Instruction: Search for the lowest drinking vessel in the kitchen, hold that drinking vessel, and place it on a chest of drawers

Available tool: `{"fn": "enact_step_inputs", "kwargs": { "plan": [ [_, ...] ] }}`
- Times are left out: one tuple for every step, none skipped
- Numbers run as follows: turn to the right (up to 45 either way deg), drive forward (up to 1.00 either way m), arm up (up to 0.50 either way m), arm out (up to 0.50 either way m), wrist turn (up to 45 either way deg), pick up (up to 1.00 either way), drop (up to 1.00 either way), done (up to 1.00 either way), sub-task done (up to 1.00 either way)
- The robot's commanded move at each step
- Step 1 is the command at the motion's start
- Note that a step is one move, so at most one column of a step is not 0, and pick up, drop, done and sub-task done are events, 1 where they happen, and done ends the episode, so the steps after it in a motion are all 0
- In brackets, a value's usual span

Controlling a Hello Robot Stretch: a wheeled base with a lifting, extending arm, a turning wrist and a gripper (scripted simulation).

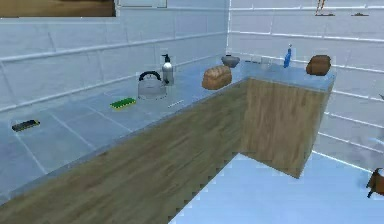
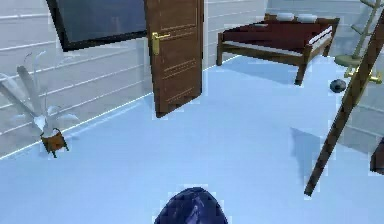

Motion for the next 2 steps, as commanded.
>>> {"fn": "enact_step_inputs", "kwargs": {
  "plan": [
    [21.0, 0.00, 0.00, 0.00, 0.0, 0.00, 0.00, 0.00, 0.00],
    [0.0, 1.00, 0.00, 0.00, 0.0, 0.00, 0.00, 0.00, 0.00]
  ]
}}
